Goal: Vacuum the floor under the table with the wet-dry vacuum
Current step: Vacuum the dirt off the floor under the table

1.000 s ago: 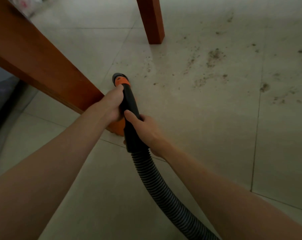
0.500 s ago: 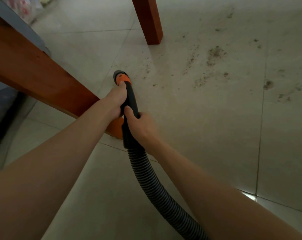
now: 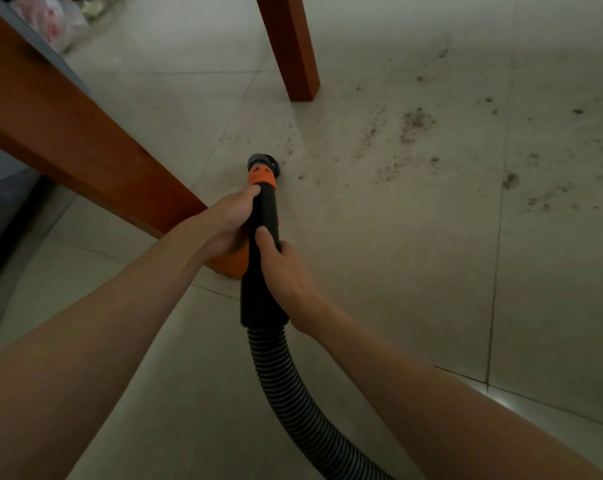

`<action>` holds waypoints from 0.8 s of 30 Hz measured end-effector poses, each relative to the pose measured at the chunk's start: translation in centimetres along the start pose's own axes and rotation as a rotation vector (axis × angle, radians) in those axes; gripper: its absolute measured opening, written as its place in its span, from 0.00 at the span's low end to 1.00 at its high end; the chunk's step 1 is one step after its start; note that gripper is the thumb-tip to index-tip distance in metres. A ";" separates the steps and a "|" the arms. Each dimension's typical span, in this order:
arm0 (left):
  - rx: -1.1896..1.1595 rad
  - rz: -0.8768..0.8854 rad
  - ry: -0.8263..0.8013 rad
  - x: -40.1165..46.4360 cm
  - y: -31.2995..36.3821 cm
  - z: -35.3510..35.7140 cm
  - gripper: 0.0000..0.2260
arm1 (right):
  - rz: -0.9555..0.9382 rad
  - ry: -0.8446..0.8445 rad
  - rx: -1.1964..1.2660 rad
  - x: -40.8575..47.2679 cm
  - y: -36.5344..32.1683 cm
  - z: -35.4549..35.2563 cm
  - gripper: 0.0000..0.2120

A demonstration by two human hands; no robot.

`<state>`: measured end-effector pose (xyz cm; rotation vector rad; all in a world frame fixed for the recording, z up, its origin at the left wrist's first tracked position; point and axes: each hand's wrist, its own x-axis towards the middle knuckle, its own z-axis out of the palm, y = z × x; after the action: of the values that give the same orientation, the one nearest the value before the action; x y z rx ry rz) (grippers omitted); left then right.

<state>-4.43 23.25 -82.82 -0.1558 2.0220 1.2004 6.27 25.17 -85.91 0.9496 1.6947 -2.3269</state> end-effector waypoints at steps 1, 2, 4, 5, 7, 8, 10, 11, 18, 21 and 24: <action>-0.004 -0.004 -0.001 0.0 0.1 0.0 0.19 | -0.008 0.007 -0.015 0.1 -0.2 0.0 0.23; -0.005 -0.008 -0.001 0.0 0.2 0.0 0.19 | -0.011 0.011 -0.032 0.2 -0.3 -0.1 0.23; 0.001 -0.005 0.004 0.1 0.4 0.2 0.20 | -0.008 0.021 -0.062 0.6 -0.4 -0.2 0.23; 0.006 0.000 0.015 0.3 0.4 0.3 0.20 | -0.009 0.030 -0.077 0.8 -0.4 -0.3 0.23; 0.030 0.010 0.047 0.8 0.6 0.4 0.23 | -0.016 0.059 -0.127 1.3 -0.6 -0.4 0.21; 0.050 0.013 0.059 1.1 0.7 0.5 0.25 | -0.019 0.073 -0.149 1.6 -0.8 -0.5 0.21; 0.079 0.016 0.063 1.6 0.9 0.6 0.27 | -0.026 0.086 -0.177 2.0 -1.0 -0.7 0.22; 0.086 0.018 0.062 1.8 1.0 0.7 0.27 | -0.027 0.088 -0.180 2.1 -1.0 -0.7 0.23; 0.169 0.031 0.056 2.1 0.7 1.6 0.27 | -0.034 0.084 -0.104 1.7 -0.4 -1.0 0.21; 0.198 0.036 0.023 1.5 0.5 2.3 0.21 | 0.016 0.073 -0.058 1.1 -0.3 -1.4 0.21; 0.192 0.039 -0.026 0.8 0.6 2.9 0.21 | 0.007 0.112 -0.062 0.3 -0.1 -1.7 0.21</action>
<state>-3.63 26.10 -83.74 -0.0063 2.1122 1.0192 6.67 26.85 -86.27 1.0913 1.7898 -2.2421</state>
